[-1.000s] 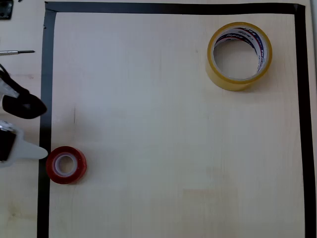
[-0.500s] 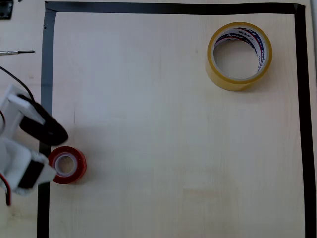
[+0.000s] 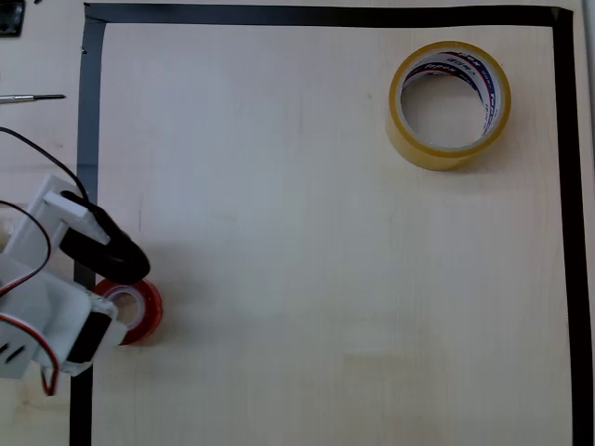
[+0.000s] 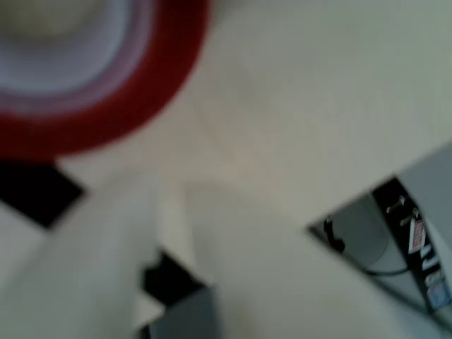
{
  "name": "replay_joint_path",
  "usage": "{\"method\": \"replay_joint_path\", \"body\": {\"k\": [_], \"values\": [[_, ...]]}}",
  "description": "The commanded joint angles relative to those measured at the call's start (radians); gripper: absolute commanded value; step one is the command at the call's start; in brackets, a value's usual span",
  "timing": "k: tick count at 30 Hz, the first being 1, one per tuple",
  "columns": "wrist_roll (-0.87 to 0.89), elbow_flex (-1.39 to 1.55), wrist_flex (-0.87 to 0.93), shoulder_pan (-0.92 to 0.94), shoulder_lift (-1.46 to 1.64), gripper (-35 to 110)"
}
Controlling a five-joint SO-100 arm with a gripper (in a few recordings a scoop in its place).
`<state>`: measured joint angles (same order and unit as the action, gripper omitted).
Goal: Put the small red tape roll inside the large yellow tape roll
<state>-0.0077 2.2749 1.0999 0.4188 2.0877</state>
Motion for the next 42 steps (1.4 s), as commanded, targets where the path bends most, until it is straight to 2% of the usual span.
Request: {"method": "replay_joint_path", "body": {"k": [1, 10, 42], "values": [[-0.012, -0.028, -0.04, 0.005, 0.0, 3], [-0.005, 0.014, -0.081, -0.003, 0.003, 9], [0.049, 0.175, -0.184, -0.044, 0.014, 14]]}}
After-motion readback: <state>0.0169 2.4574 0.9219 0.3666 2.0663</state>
